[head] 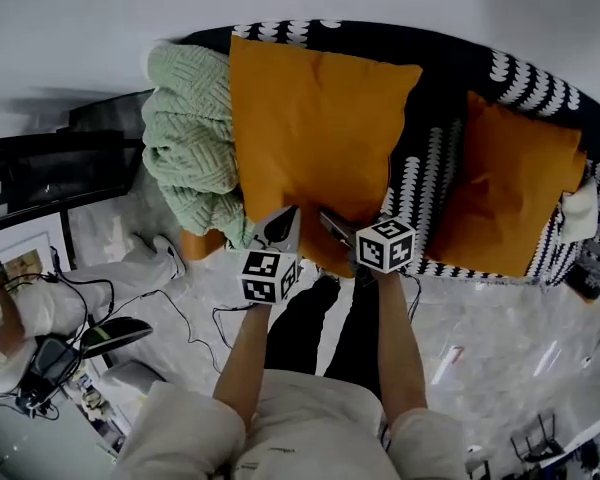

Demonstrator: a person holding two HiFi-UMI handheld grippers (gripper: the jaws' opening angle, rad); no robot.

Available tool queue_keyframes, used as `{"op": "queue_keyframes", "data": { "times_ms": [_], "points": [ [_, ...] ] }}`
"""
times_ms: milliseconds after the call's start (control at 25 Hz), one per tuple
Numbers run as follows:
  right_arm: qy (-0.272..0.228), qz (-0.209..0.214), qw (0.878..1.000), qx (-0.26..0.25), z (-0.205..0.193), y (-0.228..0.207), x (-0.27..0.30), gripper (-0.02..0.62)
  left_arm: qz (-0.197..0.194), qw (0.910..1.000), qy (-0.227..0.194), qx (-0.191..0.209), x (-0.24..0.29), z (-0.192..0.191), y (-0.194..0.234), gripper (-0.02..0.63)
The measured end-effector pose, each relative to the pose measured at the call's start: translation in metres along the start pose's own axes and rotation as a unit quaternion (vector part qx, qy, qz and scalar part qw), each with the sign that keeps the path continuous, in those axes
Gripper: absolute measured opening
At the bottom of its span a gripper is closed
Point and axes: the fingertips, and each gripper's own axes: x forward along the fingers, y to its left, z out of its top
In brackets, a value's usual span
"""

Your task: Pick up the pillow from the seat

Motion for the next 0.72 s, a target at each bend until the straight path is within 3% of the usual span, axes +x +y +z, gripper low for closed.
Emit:
{"op": "queue_keyframes", "data": {
  "times_ms": [320,720],
  "points": [
    [-0.016,-0.069,0.997,0.007,-0.006,0.03,-0.02,0.212,-0.04,0.9982,-0.017,0.04,-0.039,0.015,-0.016,0.009],
    [-0.036,-0.168,0.985,-0.008,0.002,0.069,-0.086,0.212,-0.103,0.9888,-0.047,0.098,-0.095,0.036,-0.063,0.011]
  ]
}}
